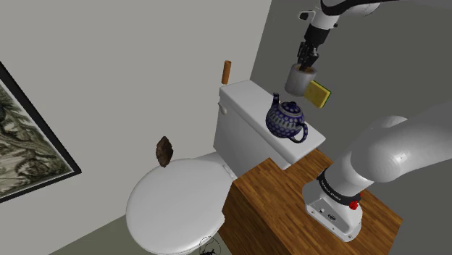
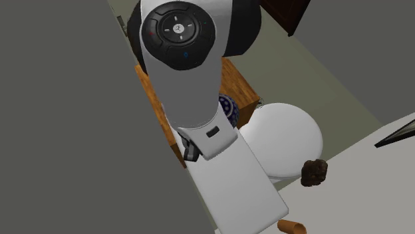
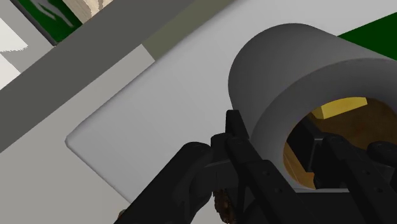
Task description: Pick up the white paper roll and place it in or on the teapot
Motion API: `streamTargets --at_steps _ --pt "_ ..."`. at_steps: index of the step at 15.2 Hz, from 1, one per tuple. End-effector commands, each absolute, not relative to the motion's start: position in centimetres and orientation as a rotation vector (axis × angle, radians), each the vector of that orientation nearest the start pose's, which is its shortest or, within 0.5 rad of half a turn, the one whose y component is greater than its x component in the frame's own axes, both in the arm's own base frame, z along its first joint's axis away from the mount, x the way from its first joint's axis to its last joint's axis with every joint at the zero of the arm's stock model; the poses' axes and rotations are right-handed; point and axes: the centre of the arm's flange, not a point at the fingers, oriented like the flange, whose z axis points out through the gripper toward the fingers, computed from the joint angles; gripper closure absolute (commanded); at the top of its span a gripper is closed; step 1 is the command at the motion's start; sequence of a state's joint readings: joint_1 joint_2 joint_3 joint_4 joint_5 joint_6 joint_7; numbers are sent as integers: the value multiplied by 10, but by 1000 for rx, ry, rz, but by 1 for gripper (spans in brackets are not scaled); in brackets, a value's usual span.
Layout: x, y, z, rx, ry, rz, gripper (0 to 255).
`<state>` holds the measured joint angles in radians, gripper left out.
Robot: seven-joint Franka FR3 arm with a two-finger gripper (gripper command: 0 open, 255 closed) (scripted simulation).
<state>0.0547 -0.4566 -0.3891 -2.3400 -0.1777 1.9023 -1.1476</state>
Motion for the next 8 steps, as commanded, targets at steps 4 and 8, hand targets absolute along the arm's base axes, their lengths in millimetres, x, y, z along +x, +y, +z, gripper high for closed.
streamTargets --at_steps 4,8 --pt "390 -162 519 -2819 -1378 7 255" --pt "390 -162 541 -2819 -1378 7 255"
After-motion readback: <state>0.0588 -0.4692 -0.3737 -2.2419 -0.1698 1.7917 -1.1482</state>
